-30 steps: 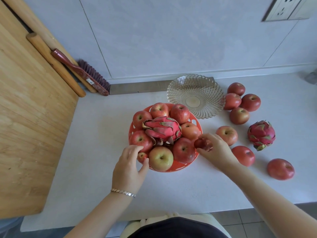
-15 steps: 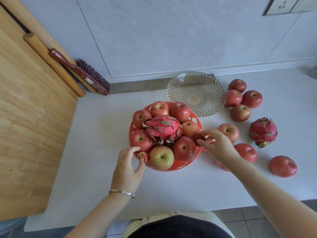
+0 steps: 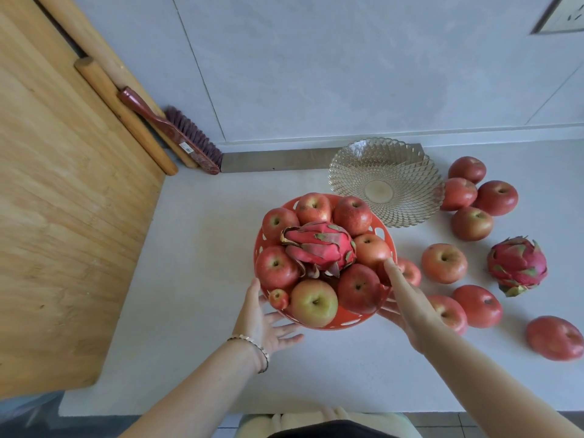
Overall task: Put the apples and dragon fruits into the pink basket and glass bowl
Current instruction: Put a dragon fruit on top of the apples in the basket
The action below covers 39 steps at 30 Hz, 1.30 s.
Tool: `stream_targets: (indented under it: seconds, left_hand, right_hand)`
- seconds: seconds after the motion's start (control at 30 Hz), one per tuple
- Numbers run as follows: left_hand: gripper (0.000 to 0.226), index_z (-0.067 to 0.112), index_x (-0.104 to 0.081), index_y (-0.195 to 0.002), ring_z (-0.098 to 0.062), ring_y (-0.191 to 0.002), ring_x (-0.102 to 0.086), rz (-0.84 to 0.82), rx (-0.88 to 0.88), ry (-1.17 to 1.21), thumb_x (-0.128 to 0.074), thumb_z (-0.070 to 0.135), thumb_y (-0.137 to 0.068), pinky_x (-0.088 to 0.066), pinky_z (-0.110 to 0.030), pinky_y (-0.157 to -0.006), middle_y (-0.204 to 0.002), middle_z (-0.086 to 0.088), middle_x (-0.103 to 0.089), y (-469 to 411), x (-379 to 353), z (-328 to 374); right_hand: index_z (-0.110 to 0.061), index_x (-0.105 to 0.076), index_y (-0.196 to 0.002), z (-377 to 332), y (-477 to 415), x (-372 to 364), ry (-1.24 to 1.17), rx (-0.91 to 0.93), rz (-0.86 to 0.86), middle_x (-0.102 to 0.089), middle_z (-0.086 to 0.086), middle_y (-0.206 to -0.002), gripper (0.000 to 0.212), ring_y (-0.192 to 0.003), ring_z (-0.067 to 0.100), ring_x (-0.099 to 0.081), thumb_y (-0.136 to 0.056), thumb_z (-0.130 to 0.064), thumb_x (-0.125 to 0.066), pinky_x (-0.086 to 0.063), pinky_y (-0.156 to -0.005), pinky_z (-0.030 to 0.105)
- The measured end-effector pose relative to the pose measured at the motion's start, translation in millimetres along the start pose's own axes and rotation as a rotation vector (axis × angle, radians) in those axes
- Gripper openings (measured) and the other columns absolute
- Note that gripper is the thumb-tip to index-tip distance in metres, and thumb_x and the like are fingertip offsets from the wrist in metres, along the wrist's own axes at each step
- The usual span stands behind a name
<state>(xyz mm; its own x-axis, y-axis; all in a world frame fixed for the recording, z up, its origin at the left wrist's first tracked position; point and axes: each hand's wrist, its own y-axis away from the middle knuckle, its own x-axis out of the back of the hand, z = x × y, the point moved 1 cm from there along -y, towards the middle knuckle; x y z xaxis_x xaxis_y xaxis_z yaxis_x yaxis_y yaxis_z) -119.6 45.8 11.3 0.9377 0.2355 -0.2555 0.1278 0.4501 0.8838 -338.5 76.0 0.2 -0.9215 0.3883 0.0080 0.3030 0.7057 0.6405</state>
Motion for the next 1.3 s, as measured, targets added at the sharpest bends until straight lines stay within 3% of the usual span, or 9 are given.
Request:
stream_targets:
  seconds: [0.2, 0.37, 0.6, 0.77, 0.9, 1.03, 1.13, 1.23, 1.3]
  left_hand:
    - [0.049, 0.027, -0.045, -0.122, -0.038, -0.098, -0.056, 0.038, -0.110, 0.008, -0.032, 0.061, -0.089, -0.044, -0.055, -0.089, -0.100, -0.016, -0.058, -9, 7, 27]
    - [0.052, 0.028, -0.045, -0.124, -0.040, -0.106, -0.051, 0.070, -0.123, 0.049, -0.031, 0.063, -0.088, -0.041, -0.057, -0.090, -0.110, -0.019, -0.055, -22, 11, 79]
    - [0.049, 0.026, -0.046, -0.122, -0.040, -0.103, -0.054, 0.147, -0.197, 0.084, -0.037, 0.060, -0.088, -0.043, -0.053, -0.093, -0.113, -0.021, -0.052, -46, 3, 142]
    - [0.042, 0.018, -0.052, -0.084, -0.042, -0.115, -0.054, 0.126, -0.219, 0.032, -0.039, 0.058, -0.088, -0.045, -0.050, -0.090, -0.105, -0.019, -0.054, -53, -7, 173]
    - [0.055, 0.020, -0.044, -0.127, -0.037, -0.118, -0.053, 0.151, -0.275, -0.166, -0.027, 0.059, -0.092, -0.041, -0.050, -0.098, -0.129, -0.016, -0.051, -62, 0, 168]
    - [0.058, 0.017, -0.022, -0.142, -0.029, -0.100, -0.056, 0.246, -0.391, -0.460, -0.034, 0.048, -0.094, -0.046, -0.043, -0.092, -0.136, -0.010, -0.043, -60, 8, 119]
    - [0.040, 0.015, -0.045, -0.122, -0.020, -0.079, -0.061, 0.004, -0.324, -0.816, -0.054, 0.032, -0.087, -0.046, -0.029, -0.066, -0.098, -0.002, -0.057, -48, 0, 74]
    - [0.016, 0.023, -0.058, -0.077, -0.019, -0.077, -0.064, -0.226, -0.358, -1.116, -0.051, 0.037, -0.073, -0.042, -0.026, -0.065, -0.081, 0.000, -0.064, -40, -22, 50]
    - [0.015, 0.024, -0.055, -0.066, -0.023, -0.079, -0.065, -0.286, -0.401, -1.203, -0.046, 0.037, -0.066, -0.041, -0.025, -0.064, -0.079, -0.004, -0.065, -39, -44, 38]
  right_hand:
    - [-0.019, -0.053, -0.113, -13, -8, -25, 0.017, 0.004, -0.018, -0.064, 0.002, -0.104, 0.040, -0.098, 0.021, -0.063, -0.087, -0.050, -0.050, -0.051, -0.073, 0.027]
    - [-0.012, -0.055, -0.109, -41, -34, -63, -0.056, -0.027, -0.050, -0.062, 0.004, -0.091, 0.040, -0.084, 0.018, -0.062, -0.087, -0.045, -0.055, -0.052, -0.076, 0.029]
    - [-0.015, -0.051, -0.107, -80, -87, -110, -0.112, -0.065, -0.071, -0.056, 0.003, -0.087, 0.030, -0.078, 0.019, -0.058, -0.089, -0.039, -0.052, -0.050, -0.077, 0.030]
    - [-0.015, -0.051, -0.109, -102, -108, -127, -0.121, -0.087, -0.099, -0.059, 0.007, -0.094, 0.034, -0.084, 0.020, -0.058, -0.087, -0.040, -0.053, -0.049, -0.073, 0.030]
    - [-0.016, -0.049, -0.117, -100, -106, -119, -0.009, -0.076, -0.133, -0.054, 0.010, -0.117, 0.036, -0.107, 0.026, -0.053, -0.087, -0.035, -0.056, -0.046, -0.087, 0.036]
    - [-0.011, -0.058, -0.107, -89, -84, -98, 0.313, -0.035, -0.087, -0.058, 0.008, -0.104, 0.021, -0.090, 0.020, -0.055, -0.089, -0.022, -0.056, -0.048, -0.075, 0.028]
    - [-0.013, -0.060, -0.100, -79, -59, -69, 0.461, -0.016, -0.119, -0.061, 0.005, -0.098, 0.013, -0.084, 0.018, -0.057, -0.091, -0.017, -0.052, -0.046, -0.065, 0.021]
    - [-0.012, -0.060, -0.110, -70, -38, -31, 0.597, 0.052, -0.035, -0.065, 0.005, -0.093, 0.024, -0.082, 0.017, -0.061, -0.088, -0.017, -0.056, -0.049, -0.071, 0.025]
    - [-0.011, -0.063, -0.110, -61, -26, -1, 0.648, 0.095, 0.064, -0.065, 0.005, -0.088, 0.025, -0.079, 0.017, -0.060, -0.086, -0.017, -0.059, -0.049, -0.078, 0.029]
